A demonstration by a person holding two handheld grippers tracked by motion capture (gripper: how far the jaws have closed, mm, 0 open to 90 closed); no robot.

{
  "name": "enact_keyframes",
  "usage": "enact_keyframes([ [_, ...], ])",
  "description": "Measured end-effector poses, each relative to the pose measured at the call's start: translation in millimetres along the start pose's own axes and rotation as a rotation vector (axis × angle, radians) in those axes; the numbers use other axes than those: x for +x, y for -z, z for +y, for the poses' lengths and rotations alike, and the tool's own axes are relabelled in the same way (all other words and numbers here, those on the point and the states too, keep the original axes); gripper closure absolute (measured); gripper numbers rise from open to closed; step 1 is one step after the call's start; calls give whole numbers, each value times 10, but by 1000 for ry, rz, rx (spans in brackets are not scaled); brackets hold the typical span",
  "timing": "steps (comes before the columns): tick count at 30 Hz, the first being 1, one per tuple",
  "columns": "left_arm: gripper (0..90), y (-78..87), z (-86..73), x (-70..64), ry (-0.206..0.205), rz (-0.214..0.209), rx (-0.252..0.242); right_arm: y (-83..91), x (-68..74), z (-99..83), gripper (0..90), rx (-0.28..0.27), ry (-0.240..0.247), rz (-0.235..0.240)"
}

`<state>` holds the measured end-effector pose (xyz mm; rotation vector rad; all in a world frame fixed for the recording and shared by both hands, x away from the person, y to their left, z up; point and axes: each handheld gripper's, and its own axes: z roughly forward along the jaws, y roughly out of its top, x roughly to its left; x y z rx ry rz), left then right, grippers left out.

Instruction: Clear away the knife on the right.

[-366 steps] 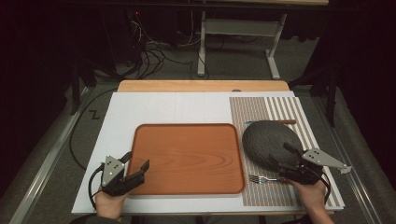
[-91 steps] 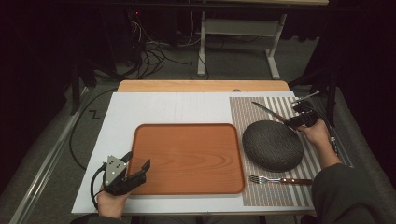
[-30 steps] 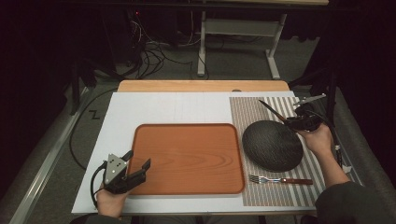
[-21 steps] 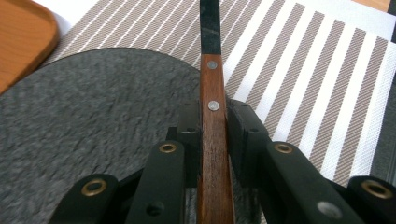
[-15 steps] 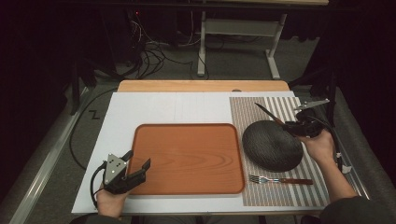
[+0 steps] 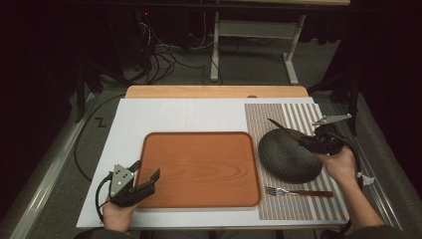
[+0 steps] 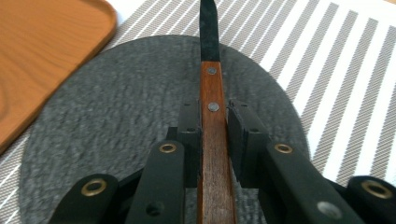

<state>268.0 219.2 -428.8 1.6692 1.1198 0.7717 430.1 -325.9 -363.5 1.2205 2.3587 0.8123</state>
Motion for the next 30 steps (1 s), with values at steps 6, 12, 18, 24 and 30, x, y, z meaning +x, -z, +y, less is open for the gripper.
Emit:
enact_keyframes([
  [6,306,5,3,-15,-20,2,0,2,119,-34,777,-12,10,21],
  [12,306,13,9,8,-16,-4,-4,18,276,-51,777,-34,28,40],
  [18,306,24,13,39,-8,-5,-13,32,396,-66,778,-42,38,57],
  [24,306,14,16,44,-11,-9,-11,15,489,-99,778,-55,39,82],
  [30,307,8,18,49,-9,-11,-12,19,592,-123,778,-76,40,100],
])
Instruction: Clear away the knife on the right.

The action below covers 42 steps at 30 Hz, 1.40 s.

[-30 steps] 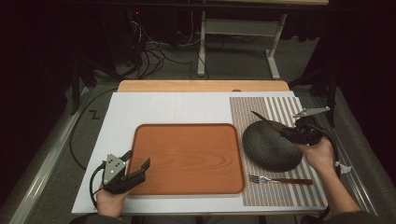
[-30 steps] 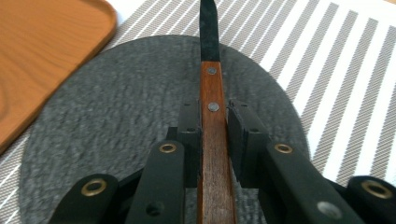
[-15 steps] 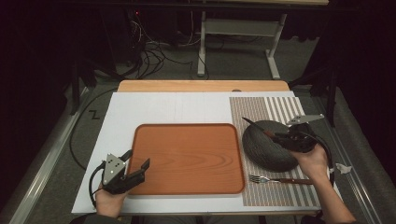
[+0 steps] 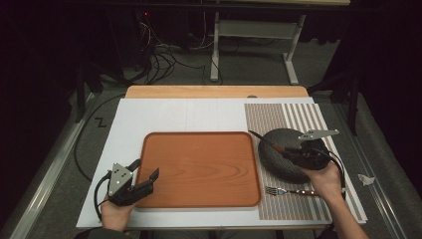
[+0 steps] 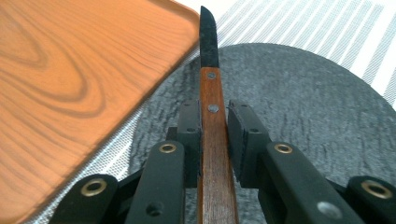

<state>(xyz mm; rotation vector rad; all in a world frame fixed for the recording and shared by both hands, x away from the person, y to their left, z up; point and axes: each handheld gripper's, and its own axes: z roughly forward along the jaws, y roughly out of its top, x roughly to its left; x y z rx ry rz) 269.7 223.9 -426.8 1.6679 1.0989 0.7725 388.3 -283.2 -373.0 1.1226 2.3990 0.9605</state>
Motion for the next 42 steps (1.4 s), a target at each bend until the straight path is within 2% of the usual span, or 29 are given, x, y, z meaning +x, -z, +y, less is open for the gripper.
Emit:
enact_keyframes([
  [3,307,-2,0,6,-2,0,2,-4,45,-8,778,-11,-2,9],
  [13,307,-15,3,14,1,-4,5,-62,179,1,777,3,22,17],
  [21,307,-14,3,9,-2,-4,4,-83,312,19,777,-5,30,47],
  [30,307,-14,2,5,-1,-6,5,-148,438,53,777,14,46,66],
  [42,307,-20,0,-4,-1,-9,6,-269,590,79,777,52,60,55],
])
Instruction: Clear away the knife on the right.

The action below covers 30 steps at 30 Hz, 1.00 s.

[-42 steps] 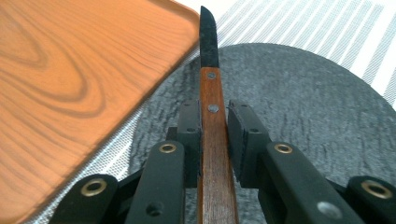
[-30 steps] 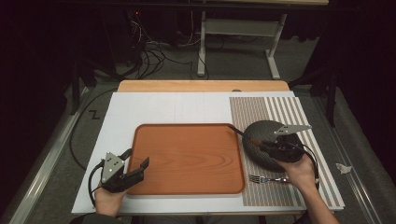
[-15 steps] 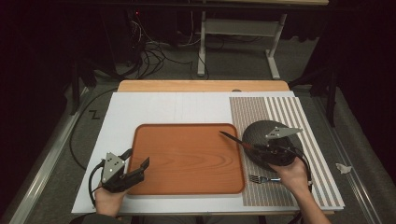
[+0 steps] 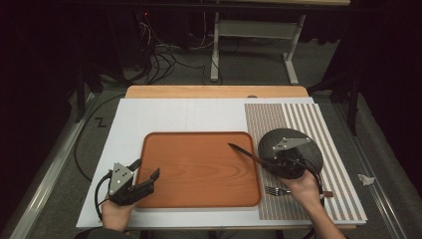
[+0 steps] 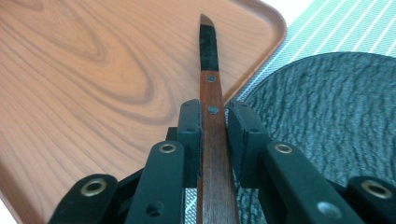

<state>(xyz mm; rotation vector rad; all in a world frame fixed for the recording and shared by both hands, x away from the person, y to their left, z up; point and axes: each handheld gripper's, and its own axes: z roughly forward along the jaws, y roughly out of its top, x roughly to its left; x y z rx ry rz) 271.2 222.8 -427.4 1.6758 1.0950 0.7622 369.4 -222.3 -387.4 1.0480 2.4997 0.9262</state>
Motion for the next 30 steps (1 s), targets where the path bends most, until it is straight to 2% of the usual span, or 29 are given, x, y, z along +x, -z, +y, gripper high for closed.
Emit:
enact_keyframes([
  [13,307,9,-2,-15,-5,-3,0,-179,184,31,776,38,29,-16],
  [30,305,10,-2,-23,-5,-7,-2,-371,381,43,773,87,55,29],
])
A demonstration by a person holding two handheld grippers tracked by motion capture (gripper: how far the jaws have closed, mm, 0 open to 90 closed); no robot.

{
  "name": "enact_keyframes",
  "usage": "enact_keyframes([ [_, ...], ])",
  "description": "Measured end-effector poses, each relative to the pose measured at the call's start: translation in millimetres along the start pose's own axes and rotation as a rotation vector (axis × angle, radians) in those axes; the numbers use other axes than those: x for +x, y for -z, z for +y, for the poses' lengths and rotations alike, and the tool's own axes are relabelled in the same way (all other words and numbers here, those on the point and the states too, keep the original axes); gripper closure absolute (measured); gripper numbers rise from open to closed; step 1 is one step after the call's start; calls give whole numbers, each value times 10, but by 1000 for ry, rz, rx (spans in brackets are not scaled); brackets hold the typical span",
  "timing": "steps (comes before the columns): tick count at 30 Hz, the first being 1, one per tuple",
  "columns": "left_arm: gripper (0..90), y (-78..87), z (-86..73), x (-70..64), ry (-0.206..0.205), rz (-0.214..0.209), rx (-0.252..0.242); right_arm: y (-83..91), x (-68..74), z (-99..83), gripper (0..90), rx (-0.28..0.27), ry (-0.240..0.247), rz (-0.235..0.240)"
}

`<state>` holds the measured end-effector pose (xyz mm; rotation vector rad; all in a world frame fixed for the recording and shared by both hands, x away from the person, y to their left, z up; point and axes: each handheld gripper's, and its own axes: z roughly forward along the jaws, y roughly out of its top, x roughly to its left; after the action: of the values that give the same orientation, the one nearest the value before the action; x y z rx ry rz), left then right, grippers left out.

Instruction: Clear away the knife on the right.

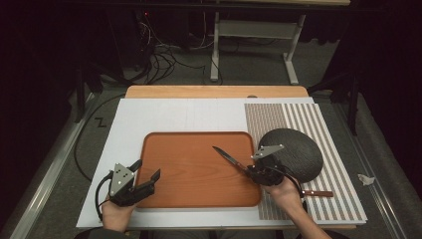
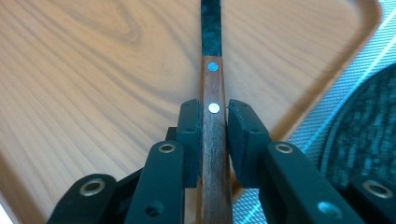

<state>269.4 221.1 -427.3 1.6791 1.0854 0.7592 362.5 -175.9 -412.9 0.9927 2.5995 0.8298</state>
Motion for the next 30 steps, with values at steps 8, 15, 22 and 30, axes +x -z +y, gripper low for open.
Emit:
enact_keyframes([
  [8,305,-2,0,-1,-5,0,3,-52,46,5,772,8,1,14],
  [15,305,-1,0,-2,-6,1,3,-101,97,-4,768,32,20,14],
  [22,305,-1,-1,-3,-7,1,5,-105,135,-32,762,37,36,11],
  [30,305,-2,-2,-4,-8,2,6,-67,124,-27,644,-6,34,7],
])
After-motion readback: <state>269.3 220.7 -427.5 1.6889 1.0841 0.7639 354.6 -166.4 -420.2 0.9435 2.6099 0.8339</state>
